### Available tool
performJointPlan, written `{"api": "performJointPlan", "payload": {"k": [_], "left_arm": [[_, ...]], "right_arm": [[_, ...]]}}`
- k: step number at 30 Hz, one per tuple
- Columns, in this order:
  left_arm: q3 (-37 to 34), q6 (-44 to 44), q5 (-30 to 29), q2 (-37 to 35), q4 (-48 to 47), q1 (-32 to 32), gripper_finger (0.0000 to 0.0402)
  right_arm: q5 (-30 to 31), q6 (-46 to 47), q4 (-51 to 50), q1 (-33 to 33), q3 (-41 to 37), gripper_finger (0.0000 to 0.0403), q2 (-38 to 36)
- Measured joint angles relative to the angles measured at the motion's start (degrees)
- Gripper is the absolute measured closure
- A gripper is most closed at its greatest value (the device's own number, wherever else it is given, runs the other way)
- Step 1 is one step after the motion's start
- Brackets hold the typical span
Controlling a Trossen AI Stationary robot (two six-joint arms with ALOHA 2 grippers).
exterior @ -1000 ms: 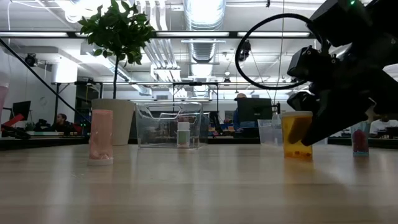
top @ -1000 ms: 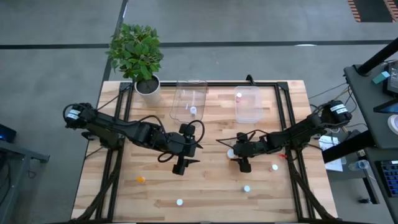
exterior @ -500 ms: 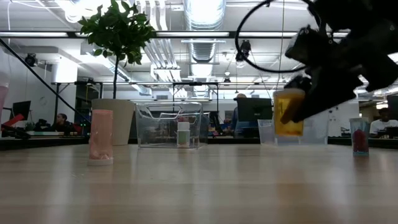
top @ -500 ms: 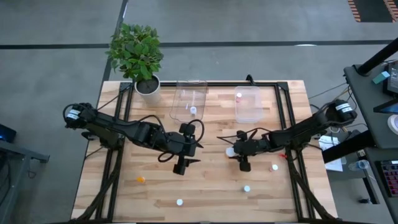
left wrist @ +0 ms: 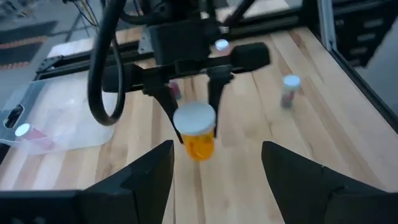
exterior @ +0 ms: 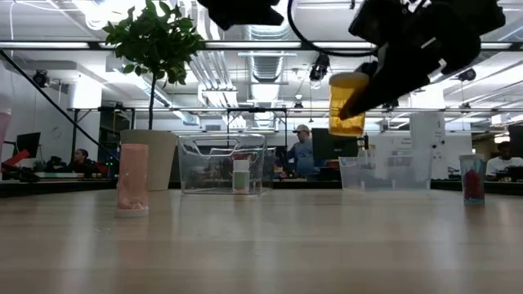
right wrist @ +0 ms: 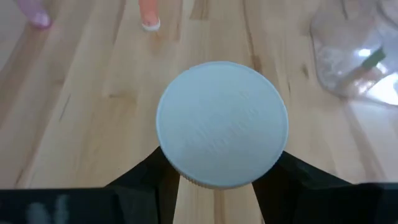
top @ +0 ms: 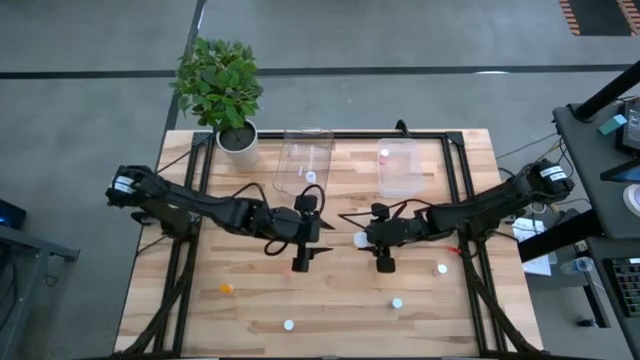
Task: Pick and place medicine bottles into bin by pill shape (circle, oval)
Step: Put the orange capsule pill bottle into the left transparent bin
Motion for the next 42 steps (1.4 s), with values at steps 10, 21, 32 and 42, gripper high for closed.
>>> {"api": "performJointPlan", "payload": {"k": [10,21,32,42], "left_arm": [[-7.4,-0.2,4.1,4.4,20.1,3.4,0.0175],[-7.7,-3.1,4.9,10.1,29.4,6.0,0.0175],[-7.9,-4.6,4.9,13.3,34.0,7.4,0.0175],[-8.1,-4.5,4.9,14.2,36.9,7.4,0.0176]], "right_arm": [[1.5,-2.0,-0.4,-1.4,3.5,0.0246,0.0],[1.5,-2.4,-0.4,-3.4,4.0,0.0246,0.0],[1.6,-1.8,-0.3,-3.7,3.9,0.0246,-0.1],[1.3,0.6,-0.6,-4.0,3.9,0.0246,-0.1]]}}
